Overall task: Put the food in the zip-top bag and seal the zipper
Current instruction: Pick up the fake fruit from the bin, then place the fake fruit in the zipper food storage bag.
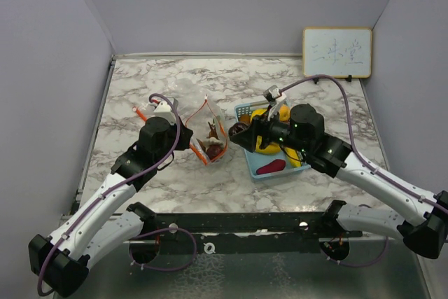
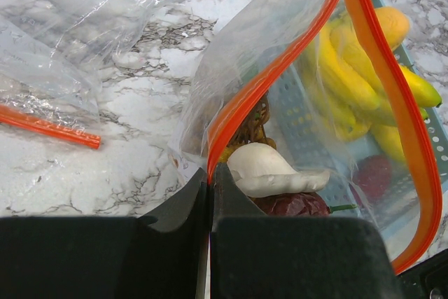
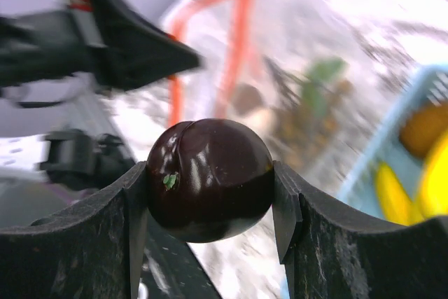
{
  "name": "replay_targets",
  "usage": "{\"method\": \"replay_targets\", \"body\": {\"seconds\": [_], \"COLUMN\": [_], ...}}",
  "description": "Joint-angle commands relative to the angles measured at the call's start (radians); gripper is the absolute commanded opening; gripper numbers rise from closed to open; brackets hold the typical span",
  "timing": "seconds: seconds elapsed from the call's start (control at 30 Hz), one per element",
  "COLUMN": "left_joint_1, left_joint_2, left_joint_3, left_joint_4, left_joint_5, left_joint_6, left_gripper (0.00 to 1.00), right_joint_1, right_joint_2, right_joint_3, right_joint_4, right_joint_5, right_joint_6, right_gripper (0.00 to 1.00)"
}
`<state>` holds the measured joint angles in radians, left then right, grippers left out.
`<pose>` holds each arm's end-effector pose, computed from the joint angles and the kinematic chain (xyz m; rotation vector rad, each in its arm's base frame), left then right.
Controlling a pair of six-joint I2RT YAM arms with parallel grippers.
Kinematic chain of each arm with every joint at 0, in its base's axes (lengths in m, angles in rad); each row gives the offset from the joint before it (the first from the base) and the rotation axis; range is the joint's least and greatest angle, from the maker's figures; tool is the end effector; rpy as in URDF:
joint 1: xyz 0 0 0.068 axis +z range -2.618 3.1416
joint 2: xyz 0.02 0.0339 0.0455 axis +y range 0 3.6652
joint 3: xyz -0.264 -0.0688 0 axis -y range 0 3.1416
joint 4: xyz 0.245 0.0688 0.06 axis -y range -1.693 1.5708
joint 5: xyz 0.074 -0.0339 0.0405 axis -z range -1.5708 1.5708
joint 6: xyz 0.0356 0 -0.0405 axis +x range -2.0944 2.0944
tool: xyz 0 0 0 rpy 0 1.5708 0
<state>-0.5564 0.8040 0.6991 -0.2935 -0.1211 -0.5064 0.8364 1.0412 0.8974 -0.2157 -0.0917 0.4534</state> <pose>0.1615 -0.0954 0.2952 -0.0306 2.0110 -0.5712 0.1585 0.1804 0.3271 -0.4535 1.9976 0.9273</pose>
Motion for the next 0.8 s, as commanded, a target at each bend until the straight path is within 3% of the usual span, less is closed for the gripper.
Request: {"method": "replay_targets", "body": {"seconds": [0.0,0.13,0.33,0.53,0.63,0.77], "left_joint_1": [0.001,0.001,0.001,0.001,0.001,0.001], "left_joint_2": [0.003,0.007,-0.001,-0.020,-0.024,-0.026], "left_joint_3": [0.017,0.028,0.041,0.040,0.034,0.021], "left_joint_4": [0.015,0.016,0.015,0.016,0.019,0.027], "left_joint_5": [0.014,0.037,0.072,0.071,0.075,0.084], "left_joint_6": [-0.004,-0.009,-0.019,-0.023,-0.027,-0.039], "left_gripper": [0.00,0.00,0.00,0.00,0.00,0.00], "right_joint_1": [0.016,0.018,0.029,0.030,0.030,0.030], "right_joint_2": [0.071,0.209,0.377,0.415,0.416,0.425], "right_joint_3": [0.110,0.209,0.305,0.314,0.325,0.345], "right_joint_4": [0.180,0.270,0.255,0.188,0.173,0.159], "right_joint_5": [-0.326,-0.412,-0.345,-0.117,-0.047,-0.020], "right_joint_6": [-0.074,-0.060,-0.059,-0.069,-0.086,-0.104], "right_gripper": [0.23,0.25,0.34,0.67,0.97,1.00]}}
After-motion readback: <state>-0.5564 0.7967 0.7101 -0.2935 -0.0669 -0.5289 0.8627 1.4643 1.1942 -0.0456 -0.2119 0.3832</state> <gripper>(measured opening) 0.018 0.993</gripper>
